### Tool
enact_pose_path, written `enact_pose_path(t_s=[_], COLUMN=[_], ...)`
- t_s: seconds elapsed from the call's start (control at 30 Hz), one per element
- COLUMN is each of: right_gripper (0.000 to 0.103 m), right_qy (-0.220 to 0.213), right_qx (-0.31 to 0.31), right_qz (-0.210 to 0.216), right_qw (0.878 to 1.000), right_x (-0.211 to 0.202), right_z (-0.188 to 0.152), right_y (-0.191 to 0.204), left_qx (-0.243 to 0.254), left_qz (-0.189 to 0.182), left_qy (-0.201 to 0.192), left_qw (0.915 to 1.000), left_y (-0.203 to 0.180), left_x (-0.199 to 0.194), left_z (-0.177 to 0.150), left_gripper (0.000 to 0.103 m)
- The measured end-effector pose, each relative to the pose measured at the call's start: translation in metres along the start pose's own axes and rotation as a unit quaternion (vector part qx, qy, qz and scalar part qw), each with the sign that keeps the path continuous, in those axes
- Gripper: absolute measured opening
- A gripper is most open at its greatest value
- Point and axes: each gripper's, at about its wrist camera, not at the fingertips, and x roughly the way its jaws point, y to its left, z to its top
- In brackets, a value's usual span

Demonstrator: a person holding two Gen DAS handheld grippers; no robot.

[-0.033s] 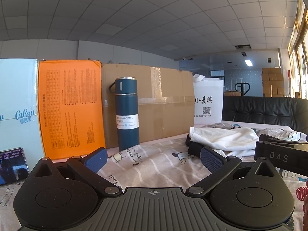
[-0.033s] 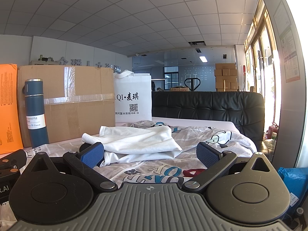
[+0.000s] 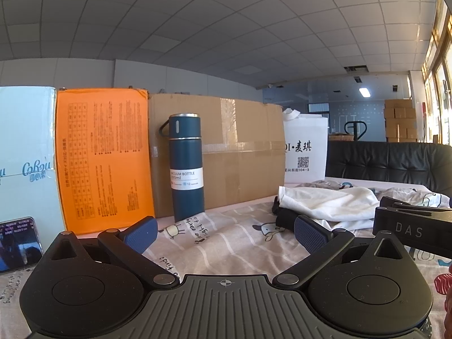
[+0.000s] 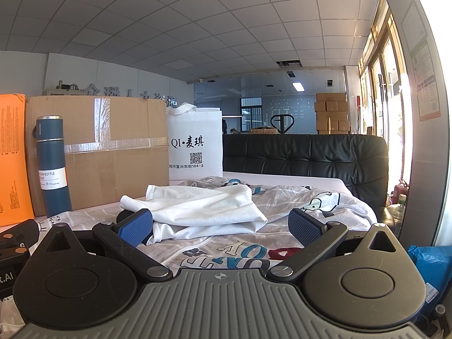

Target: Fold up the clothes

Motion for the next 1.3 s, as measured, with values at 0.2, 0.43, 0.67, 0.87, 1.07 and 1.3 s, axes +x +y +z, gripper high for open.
enact_pose_path(t_s=[0.2,0.43,0.67,0.87,1.07,1.3], right_gripper=[0.103,0.103,0.103,0.103,0.103,0.103], right_qy=[0.000,0.000,0.000,0.000,0.000,-0.001], right_qx=[-0.001,-0.001,0.000,0.001,0.001,0.002], right_qz=[0.000,0.000,-0.001,-0.001,-0.001,0.002], right_qw=[1.000,1.000,1.000,1.000,1.000,1.000], right_x=[0.0001,0.0009,0.0017,-0.0005,-0.0010,0.0001], right_z=[0.0001,0.0001,-0.0005,0.0003,0.0000,0.0004], right_y=[0.0002,0.0000,-0.0004,-0.0001,-0.0001,-0.0018], left_qx=[0.006,0.003,0.000,0.000,0.000,-0.001], left_qz=[0.002,0.001,0.001,0.001,0.001,-0.001], left_qy=[0.001,0.002,0.002,0.002,0.002,-0.001], left_qw=[1.0000,1.0000,1.0000,1.0000,1.0000,1.0000], left_y=[-0.0015,-0.0015,0.0006,0.0003,0.0001,0.0003], left_x=[0.0016,-0.0001,0.0005,0.0001,0.0003,-0.0001], left_z=[0.0002,0.0002,-0.0001,-0.0004,-0.0003,-0.0001], left_gripper=[0.103,0.103,0.103,0.103,0.103,0.103])
